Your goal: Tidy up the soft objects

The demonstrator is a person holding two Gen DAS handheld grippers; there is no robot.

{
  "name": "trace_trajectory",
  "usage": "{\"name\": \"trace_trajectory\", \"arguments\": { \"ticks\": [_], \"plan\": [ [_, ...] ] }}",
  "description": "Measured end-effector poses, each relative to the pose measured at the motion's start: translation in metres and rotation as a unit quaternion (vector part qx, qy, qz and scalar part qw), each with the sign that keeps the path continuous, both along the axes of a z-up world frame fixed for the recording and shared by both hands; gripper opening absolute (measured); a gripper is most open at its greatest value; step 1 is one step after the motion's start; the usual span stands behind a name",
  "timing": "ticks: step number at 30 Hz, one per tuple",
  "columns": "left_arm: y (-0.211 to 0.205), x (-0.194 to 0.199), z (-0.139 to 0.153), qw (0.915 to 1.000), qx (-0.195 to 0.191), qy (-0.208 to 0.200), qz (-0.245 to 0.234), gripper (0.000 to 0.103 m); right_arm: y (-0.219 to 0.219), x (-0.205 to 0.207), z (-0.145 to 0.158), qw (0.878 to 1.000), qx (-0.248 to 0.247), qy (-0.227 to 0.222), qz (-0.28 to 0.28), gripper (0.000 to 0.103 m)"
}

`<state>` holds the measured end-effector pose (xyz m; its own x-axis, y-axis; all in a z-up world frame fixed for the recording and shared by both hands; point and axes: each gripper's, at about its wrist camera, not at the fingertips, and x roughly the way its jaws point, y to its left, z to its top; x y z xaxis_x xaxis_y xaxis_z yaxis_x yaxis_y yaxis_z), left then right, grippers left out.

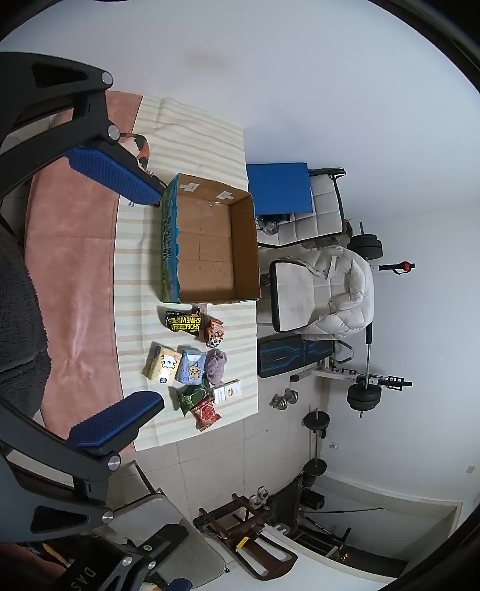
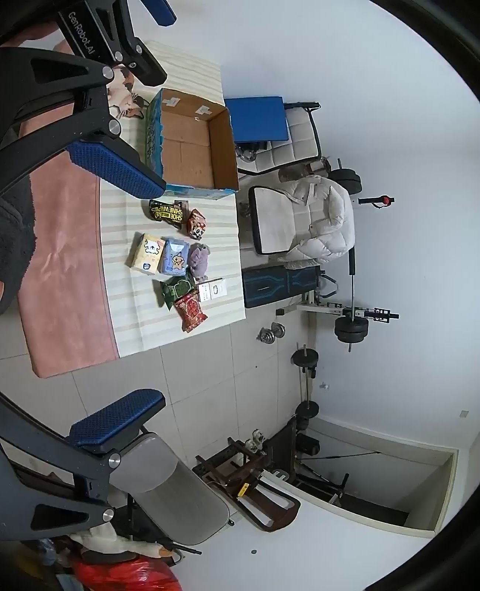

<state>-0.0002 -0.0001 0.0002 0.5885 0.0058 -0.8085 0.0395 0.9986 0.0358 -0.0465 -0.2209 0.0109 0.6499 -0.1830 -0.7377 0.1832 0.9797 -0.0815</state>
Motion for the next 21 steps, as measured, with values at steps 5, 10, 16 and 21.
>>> {"name": "trace_trajectory", "arguments": {
  "ticks": [5, 10, 16, 21],
  "plan": [
    [0.0, 0.0, 0.0, 1.0, 0.001, 0.001, 0.0, 0.103, -0.002, 0.0, 0.002, 1.0, 0.007, -0.008, 0.0, 0.103],
    [0.0, 0.001, 0.0, 1.0, 0.002, -0.001, 0.0, 0.103, -0.003, -0.001, 0.001, 1.0, 0.004, -0.01, -0.001, 0.103],
    [-0.001, 0.001, -0.001, 1.0, 0.003, -0.008, 0.0, 0.103, 0.0, -0.001, 0.011, 1.0, 0.003, -0.014, 0.0, 0.103],
    [-0.006, 0.003, 0.013, 0.9999, 0.004, -0.015, 0.002, 0.103, -0.006, -0.011, 0.021, 1.0, 0.004, -0.02, 0.002, 0.103]
  ]
}}
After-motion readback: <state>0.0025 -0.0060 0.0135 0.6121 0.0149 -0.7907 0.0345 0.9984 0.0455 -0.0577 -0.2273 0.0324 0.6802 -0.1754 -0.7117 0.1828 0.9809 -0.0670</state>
